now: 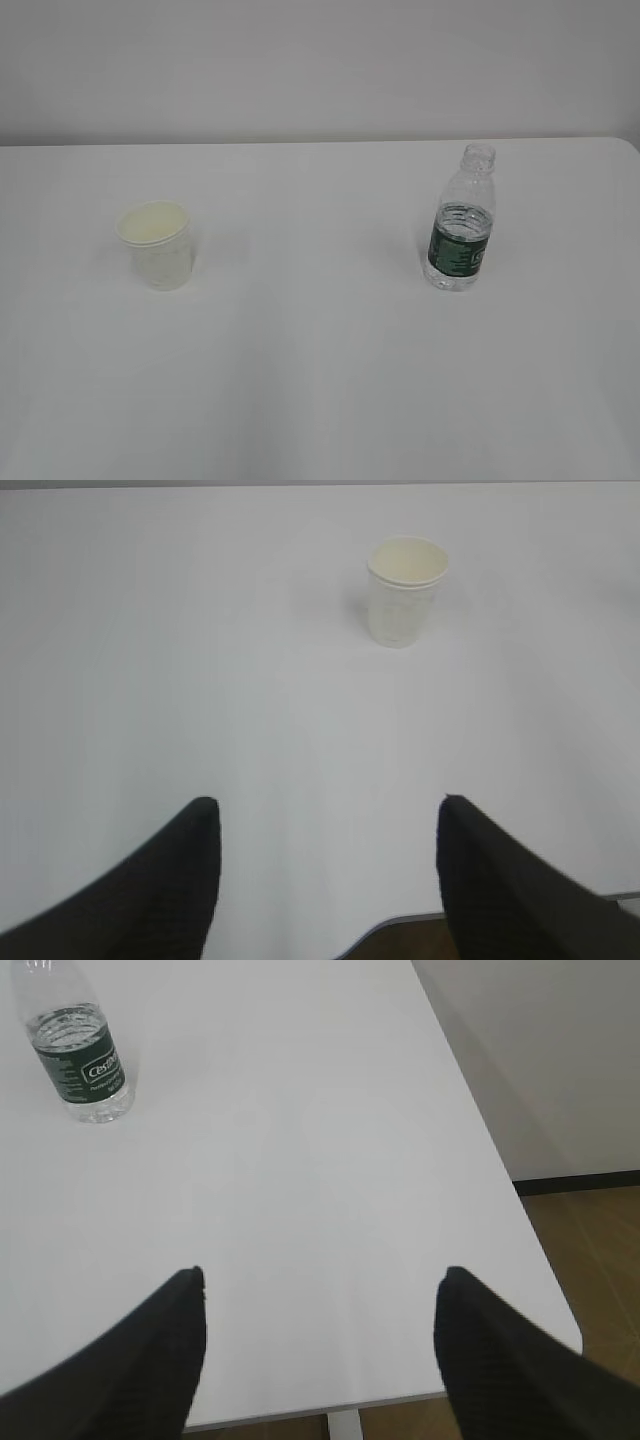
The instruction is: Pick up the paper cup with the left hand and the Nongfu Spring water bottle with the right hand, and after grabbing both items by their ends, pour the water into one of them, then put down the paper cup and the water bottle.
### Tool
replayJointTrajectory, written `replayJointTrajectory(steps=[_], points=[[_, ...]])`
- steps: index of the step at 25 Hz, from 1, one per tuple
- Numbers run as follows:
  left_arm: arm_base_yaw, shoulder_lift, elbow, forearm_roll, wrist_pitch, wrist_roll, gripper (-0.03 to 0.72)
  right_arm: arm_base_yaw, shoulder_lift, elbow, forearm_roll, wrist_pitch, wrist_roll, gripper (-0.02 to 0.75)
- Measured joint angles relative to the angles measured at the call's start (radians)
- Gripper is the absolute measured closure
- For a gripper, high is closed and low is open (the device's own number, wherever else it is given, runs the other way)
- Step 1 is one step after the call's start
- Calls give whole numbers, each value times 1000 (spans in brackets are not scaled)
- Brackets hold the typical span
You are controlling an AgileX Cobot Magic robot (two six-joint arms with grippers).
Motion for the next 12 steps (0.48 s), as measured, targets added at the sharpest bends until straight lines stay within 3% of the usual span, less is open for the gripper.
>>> replayJointTrajectory(steps=[12], points=[[0, 0, 0, 0, 0, 0, 221, 0, 0, 0, 0, 0, 0, 197]])
